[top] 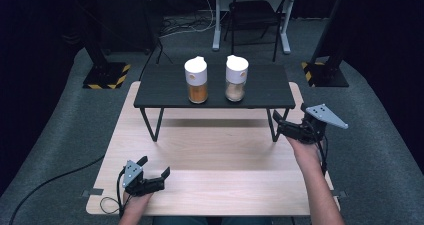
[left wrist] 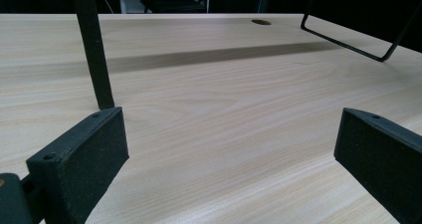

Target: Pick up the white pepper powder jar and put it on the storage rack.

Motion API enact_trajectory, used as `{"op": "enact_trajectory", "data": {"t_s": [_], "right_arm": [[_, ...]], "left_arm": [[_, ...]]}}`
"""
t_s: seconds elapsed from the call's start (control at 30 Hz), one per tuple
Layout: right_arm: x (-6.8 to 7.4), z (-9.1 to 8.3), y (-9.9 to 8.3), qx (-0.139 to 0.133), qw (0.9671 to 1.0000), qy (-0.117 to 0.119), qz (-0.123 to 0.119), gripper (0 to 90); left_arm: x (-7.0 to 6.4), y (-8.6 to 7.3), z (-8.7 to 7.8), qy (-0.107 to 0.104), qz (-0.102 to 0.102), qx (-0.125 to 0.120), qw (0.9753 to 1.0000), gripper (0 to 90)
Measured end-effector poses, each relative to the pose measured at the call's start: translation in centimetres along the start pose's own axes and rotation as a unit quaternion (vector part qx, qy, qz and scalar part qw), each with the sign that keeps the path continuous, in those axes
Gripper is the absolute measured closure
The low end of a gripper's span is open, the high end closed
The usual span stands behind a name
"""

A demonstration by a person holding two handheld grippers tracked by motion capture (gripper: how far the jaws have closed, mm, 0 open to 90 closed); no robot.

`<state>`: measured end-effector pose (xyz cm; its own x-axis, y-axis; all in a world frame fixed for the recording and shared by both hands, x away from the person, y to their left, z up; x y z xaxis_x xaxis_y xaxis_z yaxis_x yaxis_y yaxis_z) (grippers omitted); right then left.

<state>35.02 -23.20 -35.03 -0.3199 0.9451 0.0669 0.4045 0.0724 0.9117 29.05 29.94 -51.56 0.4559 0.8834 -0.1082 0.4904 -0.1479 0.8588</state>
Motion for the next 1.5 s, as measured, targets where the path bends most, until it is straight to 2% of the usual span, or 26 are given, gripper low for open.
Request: {"op": "enact_trajectory", "data": {"t_s": [0.1, 0.4, 0.67, 0.87, 1.2, 1.5], "right_arm": [[-0.2, 0.2, -0.8, 0.006, 1.0, -0.006, -0.002, 0.0], [-0.8, 1.1, -3.2, 0.026, 0.9995, -0.008, 0.017, 0.0], [-0.5, 2.2, -5.2, 0.045, 0.9986, -0.005, 0.026, 0.0], [-0.2, 2.7, -6.8, 0.06, 0.9979, -0.007, 0.023, 0.0], [-0.2, 3.0, -9.1, 0.071, 0.9965, -0.001, 0.044, 0.0], [-0.5, 2.8, -11.0, 0.075, 0.9954, -0.006, 0.059, 0.0]], "left_arm": [[0.0, 0.0, 0.0, 0.001, 0.0, 0.0, 1.0, 0.0], [0.0, 0.0, 0.0, 0.001, 0.001, 0.001, 1.0, 0.0], [0.0, 0.0, 0.0, 0.001, 0.0, 0.0, 1.0, 0.0], [0.0, 0.0, 0.0, 0.0, 0.001, 0.001, 1.0, 0.0], [-0.1, 0.0, 0.0, 0.0, 0.003, 0.002, 1.0, 0.0], [-0.1, 0.0, 0.0, 0.0, 0.003, 0.002, 1.0, 0.0]]}}
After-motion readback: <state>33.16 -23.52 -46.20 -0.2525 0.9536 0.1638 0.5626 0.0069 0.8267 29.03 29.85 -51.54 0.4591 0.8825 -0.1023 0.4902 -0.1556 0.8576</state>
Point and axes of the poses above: each handheld gripper's, and its own axes: z roughly forward along the jaws, y roughly out of its top, x roughly to its left, the point moved 9 cm from there along z, roughly forward along the jaws, and after that the axes turned 15 degrees about x, right-handed, at the moved point
